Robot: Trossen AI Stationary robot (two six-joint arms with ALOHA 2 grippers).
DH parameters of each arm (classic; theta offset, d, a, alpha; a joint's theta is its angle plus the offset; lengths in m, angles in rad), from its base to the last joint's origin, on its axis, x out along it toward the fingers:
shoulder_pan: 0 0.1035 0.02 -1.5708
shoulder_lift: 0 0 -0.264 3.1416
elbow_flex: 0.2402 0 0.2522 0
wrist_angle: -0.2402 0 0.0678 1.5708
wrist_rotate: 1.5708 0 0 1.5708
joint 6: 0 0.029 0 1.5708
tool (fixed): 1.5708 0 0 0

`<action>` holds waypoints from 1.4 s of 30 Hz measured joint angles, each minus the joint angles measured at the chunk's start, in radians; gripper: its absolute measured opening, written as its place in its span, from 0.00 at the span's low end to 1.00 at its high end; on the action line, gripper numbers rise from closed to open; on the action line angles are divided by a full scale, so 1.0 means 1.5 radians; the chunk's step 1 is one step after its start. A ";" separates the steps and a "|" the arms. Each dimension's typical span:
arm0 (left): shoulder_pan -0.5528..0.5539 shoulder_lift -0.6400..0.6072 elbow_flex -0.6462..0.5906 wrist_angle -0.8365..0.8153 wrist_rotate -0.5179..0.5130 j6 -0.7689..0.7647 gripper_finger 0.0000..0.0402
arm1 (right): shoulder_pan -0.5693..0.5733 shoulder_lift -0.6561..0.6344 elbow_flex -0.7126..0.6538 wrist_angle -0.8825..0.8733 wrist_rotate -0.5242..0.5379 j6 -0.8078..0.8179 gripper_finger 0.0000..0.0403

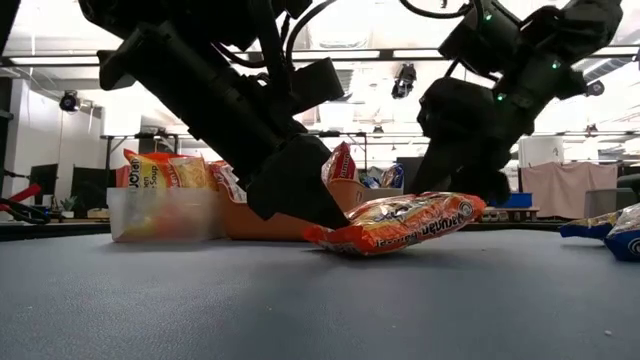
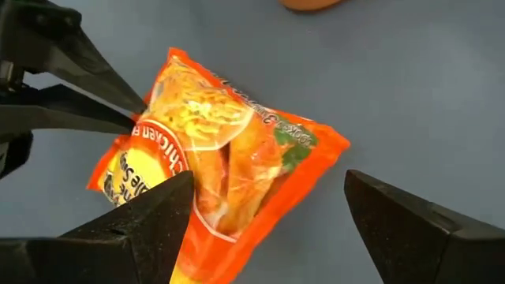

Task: Sort Maruchan noodles
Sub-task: Put the orange noodle pack into the transparent bin

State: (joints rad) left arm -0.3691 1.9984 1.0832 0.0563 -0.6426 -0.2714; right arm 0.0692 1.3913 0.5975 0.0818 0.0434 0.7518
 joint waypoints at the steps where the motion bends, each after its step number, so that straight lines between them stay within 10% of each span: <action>1: 0.000 0.000 -0.001 0.000 0.000 0.000 0.13 | 0.000 0.007 -0.001 0.023 -0.009 0.006 0.79; 20: -0.001 0.001 -0.004 0.006 0.003 -0.006 0.13 | -0.001 0.110 -0.040 0.296 -0.092 0.069 0.77; 42: -0.001 0.001 -0.004 0.008 0.001 -0.005 0.13 | 0.000 0.138 -0.040 0.319 -0.097 0.068 0.39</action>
State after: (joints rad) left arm -0.3702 1.9995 1.0767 0.0683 -0.6409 -0.2794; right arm 0.0689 1.5978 0.5373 0.5600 -0.1022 0.8532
